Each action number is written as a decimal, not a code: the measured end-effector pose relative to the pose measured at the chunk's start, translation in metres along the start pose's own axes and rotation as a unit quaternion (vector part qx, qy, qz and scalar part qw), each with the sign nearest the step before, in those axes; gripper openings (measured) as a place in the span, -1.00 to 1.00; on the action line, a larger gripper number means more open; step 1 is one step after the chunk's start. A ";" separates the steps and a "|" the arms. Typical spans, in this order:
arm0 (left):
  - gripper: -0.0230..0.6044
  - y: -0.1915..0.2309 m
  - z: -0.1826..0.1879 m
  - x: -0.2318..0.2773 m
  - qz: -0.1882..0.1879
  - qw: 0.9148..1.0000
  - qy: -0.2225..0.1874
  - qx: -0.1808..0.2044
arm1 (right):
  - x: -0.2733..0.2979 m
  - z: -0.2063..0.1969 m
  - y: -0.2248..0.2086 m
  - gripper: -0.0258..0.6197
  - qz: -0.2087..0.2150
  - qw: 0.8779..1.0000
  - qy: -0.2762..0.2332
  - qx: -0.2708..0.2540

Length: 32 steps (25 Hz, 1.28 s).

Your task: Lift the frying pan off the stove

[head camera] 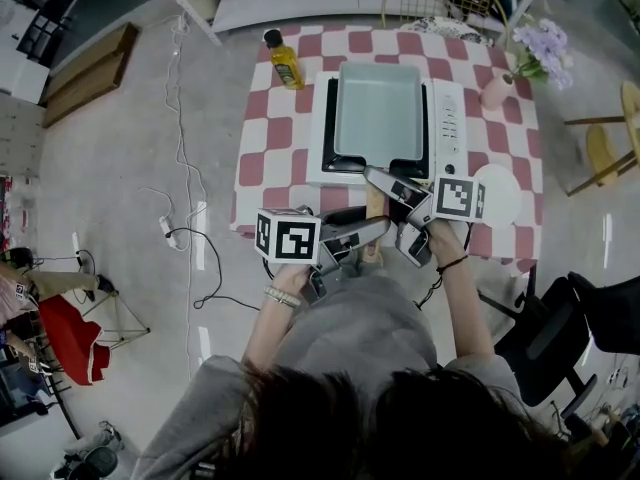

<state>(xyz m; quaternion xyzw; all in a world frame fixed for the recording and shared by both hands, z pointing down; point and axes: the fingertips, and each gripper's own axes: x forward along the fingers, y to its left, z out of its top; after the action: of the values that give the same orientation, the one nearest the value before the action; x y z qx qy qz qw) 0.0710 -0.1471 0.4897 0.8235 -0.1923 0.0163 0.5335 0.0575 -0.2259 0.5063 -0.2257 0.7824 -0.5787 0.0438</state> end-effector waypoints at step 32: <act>-0.35 -0.008 -0.004 0.012 -0.031 0.999 0.028 0.005 | 0.017 -0.001 0.016 -0.29 0.103 0.993 0.022 0.045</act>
<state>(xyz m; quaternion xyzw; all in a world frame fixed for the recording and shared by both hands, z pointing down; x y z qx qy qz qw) 0.0855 -0.1444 0.4870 0.8311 -0.1517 0.0238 0.5345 0.0373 -0.2283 0.4951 -0.1288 0.7754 -0.6106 0.0962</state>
